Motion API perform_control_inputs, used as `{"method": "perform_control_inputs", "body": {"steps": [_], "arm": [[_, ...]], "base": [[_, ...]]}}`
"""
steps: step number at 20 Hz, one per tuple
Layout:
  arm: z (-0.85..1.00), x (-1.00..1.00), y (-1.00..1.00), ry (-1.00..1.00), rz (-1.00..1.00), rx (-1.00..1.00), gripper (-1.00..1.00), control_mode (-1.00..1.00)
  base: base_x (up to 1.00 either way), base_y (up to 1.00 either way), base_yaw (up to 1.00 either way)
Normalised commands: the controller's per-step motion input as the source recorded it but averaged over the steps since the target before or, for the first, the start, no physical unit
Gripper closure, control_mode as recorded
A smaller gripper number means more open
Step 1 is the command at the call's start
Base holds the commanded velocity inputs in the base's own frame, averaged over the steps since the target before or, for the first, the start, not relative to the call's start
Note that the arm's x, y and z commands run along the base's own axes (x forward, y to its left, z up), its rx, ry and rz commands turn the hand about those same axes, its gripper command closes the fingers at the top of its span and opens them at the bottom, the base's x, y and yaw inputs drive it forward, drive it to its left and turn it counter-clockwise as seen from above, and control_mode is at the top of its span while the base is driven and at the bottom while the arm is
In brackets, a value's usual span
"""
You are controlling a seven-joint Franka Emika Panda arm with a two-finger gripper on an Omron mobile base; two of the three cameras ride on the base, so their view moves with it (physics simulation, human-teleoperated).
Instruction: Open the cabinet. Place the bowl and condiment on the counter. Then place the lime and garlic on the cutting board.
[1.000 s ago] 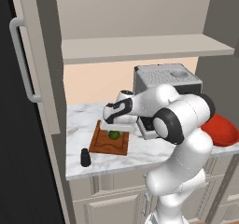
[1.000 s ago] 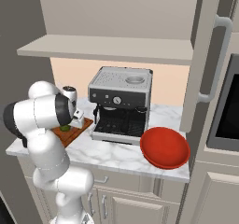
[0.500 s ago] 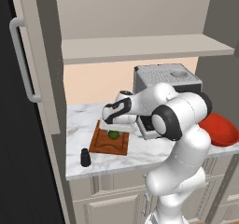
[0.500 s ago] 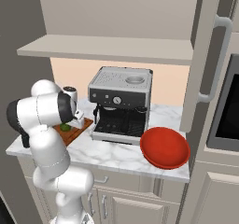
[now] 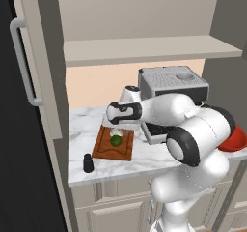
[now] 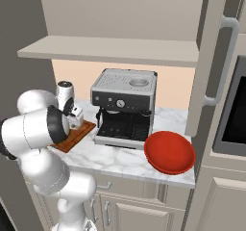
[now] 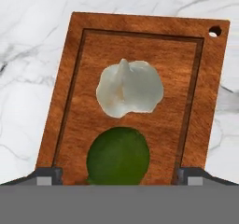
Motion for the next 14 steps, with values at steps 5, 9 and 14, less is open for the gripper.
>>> {"method": "perform_control_inputs", "body": {"steps": [5,9,14], "arm": [[0.77,-0.57,-0.08,-0.13,0.00,0.00,-1.00,-1.00],[0.67,-0.87,-0.38,-0.25,0.00,0.00,-1.00,-1.00],[0.65,-0.99,-0.57,-0.32,0.00,0.00,-1.00,-1.00]], "base": [[0.00,0.00,0.00],[0.00,0.00,0.00],[0.00,0.00,0.00]]}}
